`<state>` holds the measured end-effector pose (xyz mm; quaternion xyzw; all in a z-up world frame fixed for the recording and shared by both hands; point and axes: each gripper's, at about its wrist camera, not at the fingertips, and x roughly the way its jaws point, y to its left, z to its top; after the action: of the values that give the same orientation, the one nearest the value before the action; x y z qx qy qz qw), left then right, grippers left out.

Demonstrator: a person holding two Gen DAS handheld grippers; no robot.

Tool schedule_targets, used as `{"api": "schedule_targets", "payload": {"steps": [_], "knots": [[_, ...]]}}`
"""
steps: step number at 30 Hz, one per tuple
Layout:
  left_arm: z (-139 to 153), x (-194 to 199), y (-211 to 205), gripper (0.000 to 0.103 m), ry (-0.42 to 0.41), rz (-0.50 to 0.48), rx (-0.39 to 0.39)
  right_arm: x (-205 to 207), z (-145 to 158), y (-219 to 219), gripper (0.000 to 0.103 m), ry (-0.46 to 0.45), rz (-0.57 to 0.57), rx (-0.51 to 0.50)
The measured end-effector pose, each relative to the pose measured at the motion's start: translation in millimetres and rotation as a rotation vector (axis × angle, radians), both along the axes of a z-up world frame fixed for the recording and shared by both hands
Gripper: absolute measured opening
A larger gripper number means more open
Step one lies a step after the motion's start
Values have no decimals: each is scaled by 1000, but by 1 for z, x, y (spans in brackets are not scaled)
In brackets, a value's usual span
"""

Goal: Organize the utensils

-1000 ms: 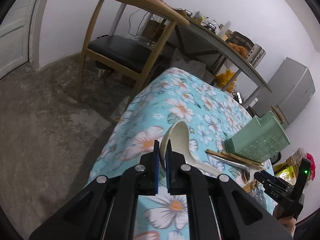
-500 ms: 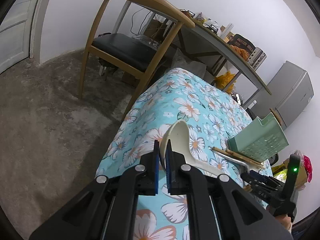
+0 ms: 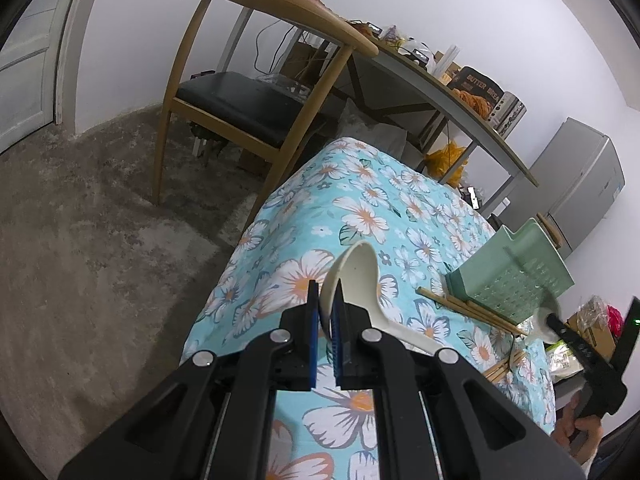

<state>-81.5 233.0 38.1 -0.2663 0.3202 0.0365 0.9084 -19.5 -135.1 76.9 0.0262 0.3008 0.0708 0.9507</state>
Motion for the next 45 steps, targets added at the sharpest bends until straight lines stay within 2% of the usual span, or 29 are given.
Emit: {"api": "schedule_targets", "payload": {"steps": [4,9,12,14,16,19,22,28,32,35,40,42,45], "knots": [[2,3,-7,5,-2,-10,8,-8,9,-15,22,-45,3,41],[4,9,-18,5,-3,-34,3,-3,8,-20,22,-41,64,85],[5,13,-27,5,0,-46,18,-7,8,-28,26,-33,87,136],[7,13,-33,5,-3,-51,39,-12,11,-34,42,-61,92,174],[8,14,-37,5,-5,-55,51,-19,18,-42,53,-113,79,205],[7,14,-39,5,-4,-55,54,-30,28,-54,60,-182,75,252],[6,17,-38,5,2,-52,35,-31,29,-59,63,-185,60,260],[3,19,-37,5,12,-51,13,-9,13,-59,63,-50,41,232],[2,20,-39,5,18,-53,21,18,-18,-49,67,161,25,86],[1,22,-39,5,24,-57,25,27,-43,-48,67,281,37,37],[-2,27,-42,7,42,-52,75,5,-47,-52,67,227,15,-116],[-6,28,-42,7,53,-54,68,-2,-58,-58,67,267,40,-92],[-7,28,-44,7,63,-42,58,-4,-72,-71,67,326,59,7]]}}
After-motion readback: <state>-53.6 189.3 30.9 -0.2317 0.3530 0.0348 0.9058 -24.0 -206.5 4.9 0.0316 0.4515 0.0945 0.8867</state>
